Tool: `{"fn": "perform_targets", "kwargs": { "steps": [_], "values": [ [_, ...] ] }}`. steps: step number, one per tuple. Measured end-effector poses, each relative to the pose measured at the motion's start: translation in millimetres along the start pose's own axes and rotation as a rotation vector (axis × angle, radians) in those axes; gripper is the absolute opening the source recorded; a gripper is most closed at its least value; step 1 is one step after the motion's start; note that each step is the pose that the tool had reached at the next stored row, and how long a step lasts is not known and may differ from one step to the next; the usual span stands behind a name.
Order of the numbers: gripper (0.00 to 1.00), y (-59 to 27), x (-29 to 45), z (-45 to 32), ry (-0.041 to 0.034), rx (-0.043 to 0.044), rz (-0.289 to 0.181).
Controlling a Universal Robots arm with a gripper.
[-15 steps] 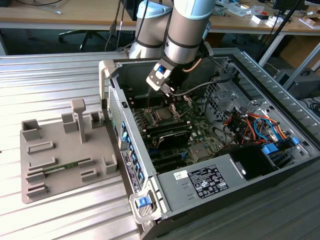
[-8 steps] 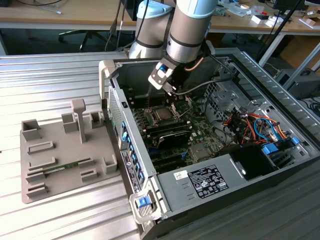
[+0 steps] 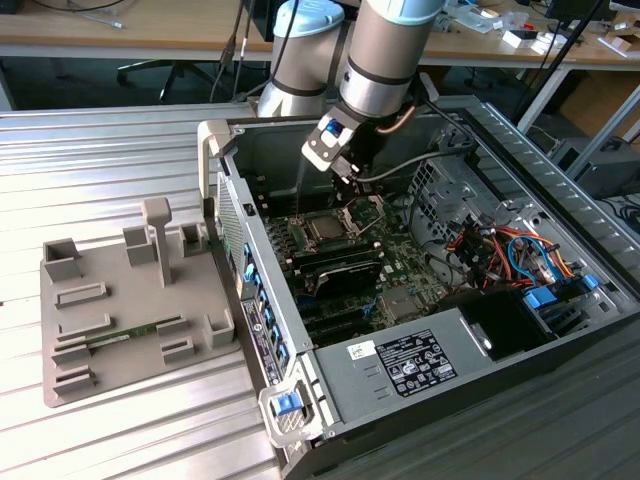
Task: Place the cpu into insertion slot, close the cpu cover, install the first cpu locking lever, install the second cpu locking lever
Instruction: 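Close the cpu cover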
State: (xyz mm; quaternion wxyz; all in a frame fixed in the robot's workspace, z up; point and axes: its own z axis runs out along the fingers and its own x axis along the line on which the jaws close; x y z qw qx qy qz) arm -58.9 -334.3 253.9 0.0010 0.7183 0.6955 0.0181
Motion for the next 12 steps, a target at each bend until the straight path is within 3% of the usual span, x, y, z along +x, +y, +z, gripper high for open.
{"fn": "perform_targets", "kwargs": {
  "steps": [5,12],
  "values": [
    [0.11,2.8,0.1,-1.5,-0.0004,0.0083,0.0],
    [0.11,3.1,0.3,-8.8,-0.0003,0.0088,0.0]
  ]
}}
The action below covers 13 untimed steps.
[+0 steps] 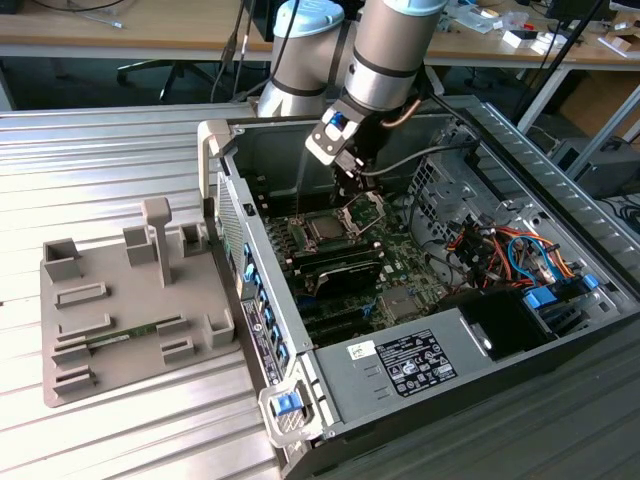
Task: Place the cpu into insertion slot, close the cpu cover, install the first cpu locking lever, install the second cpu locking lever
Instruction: 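Close the cpu cover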
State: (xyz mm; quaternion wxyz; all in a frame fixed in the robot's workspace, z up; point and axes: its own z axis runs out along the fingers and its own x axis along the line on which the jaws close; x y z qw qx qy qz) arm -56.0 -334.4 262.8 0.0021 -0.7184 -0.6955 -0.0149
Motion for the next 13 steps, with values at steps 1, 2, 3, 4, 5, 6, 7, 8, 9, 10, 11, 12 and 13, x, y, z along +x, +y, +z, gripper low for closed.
{"fn": "perform_targets", "kwargs": {
  "steps": [1,2,3,4,5,6,7,8,9,10,11,12,13],
  "values": [
    [0.11,0.0,0.0,-1.4,0.0,0.0,0.0],
    [0.11,0.1,0.1,-3.7,0.0,0.0,0.0],
    [0.11,0.1,0.1,-4.9,0.0,0.0001,0.0],
    [0.11,0.1,0.2,-6.3,-0.0001,0.0001,0.0],
    [0.11,0.1,0.2,-7.0,-0.0001,0.0001,0.0],
    [0.11,0.1,0.2,-7.4,0.0,0.0001,0.0],
    [0.11,0.1,0.2,-7.9,0.0,0.0001,0.0],
    [0.11,0.2,0.2,-8.2,0.0,0.0001,0.0],
    [0.11,0.2,0.2,-8.7,0.0,0.0001,0.0],
    [0.11,0.2,0.2,-9.1,0.0,0.0002,0.0],
    [0.11,0.2,0.2,-9.6,-0.0001,0.0003,0.0],
    [0.11,0.2,0.3,-10.0,0.0,0.0002,0.0],
    [0.11,0.2,0.3,-11.0,-0.0001,0.0002,0.0]
  ]
}}
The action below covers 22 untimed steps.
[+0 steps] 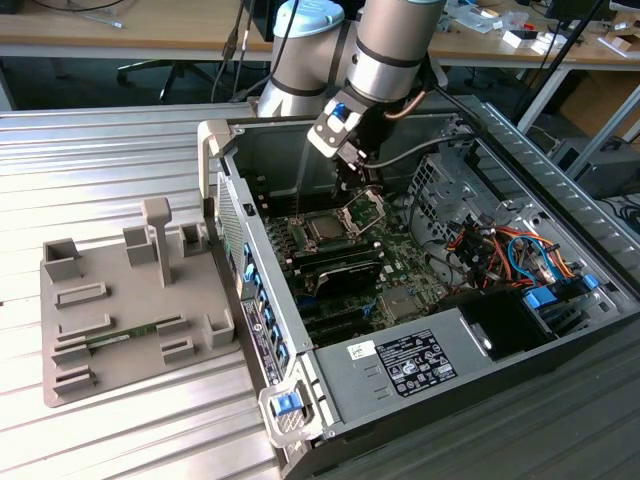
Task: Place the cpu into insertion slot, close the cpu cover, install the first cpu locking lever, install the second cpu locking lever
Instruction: 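Close the cpu cover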
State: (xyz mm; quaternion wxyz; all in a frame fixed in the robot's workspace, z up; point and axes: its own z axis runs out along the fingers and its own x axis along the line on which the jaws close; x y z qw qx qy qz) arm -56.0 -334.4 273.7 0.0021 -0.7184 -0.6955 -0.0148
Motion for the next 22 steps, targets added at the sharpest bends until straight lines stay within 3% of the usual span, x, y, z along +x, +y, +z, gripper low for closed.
{"fn": "perform_targets", "kwargs": {
  "steps": [22],
  "values": [
    [0.11,0.3,0.3,-10.9,0.0,0.0023,0.0]
  ]
}}
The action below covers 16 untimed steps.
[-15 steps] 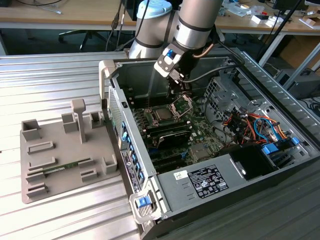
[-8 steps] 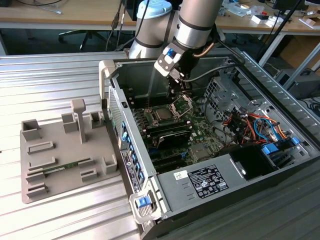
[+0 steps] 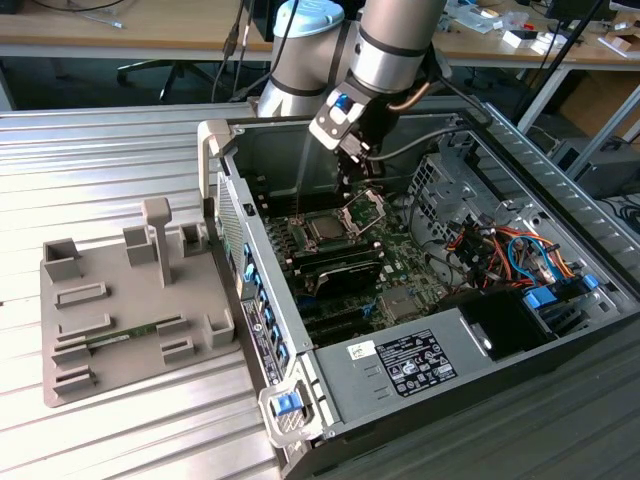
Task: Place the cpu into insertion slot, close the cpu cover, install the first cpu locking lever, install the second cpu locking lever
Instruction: 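Close the cpu cover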
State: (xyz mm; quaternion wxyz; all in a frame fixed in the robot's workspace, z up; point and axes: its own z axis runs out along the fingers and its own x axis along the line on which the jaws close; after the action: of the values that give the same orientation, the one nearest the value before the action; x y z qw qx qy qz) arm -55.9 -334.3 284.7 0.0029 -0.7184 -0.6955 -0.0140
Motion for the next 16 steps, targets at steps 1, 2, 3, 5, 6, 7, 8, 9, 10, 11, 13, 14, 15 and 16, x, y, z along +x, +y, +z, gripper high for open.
{"fn": "perform_targets", "kwargs": {
  "steps": [1,2,3,5,6,7,8,9,10,11,13,14,15,16],
  "values": [
    [0.11,0.0,0.0,-0.6,0.0,0.0001,0.0],
    [0.11,0.0,0.0,-1.2,-0.0001,0.0001,0.0],
    [0.11,0.0,0.0,-2.2,-0.0001,0.0003,0.0],
    [0.11,0.1,0.1,-3.8,-0.0001,0.0003,0.0],
    [0.11,0.1,0.1,-5.5,0.0,0.0004,0.0],
    [0.11,0.1,0.1,-6.1,-0.0001,0.0005,0.0],
    [0.11,0.1,0.2,-6.5,0.0,0.0005,0.0],
    [0.11,0.1,0.2,-6.7,0.0002,0.0004,0.0],
    [0.11,0.1,0.2,-6.7,0.0002,0.0004,0.0],
    [0.11,0.1,0.2,-6.7,0.0001,0.0004,0.0],
    [0.11,0.1,0.2,-6.8,0.0,0.0006,0.0],
    [0.11,0.1,0.2,-6.8,0.0,0.0006,0.0],
    [0.11,0.1,0.2,-6.8,0.0,0.0006,0.0],
    [0.11,0.1,0.2,-6.8,0.0,0.0006,0.0]
  ]
}}
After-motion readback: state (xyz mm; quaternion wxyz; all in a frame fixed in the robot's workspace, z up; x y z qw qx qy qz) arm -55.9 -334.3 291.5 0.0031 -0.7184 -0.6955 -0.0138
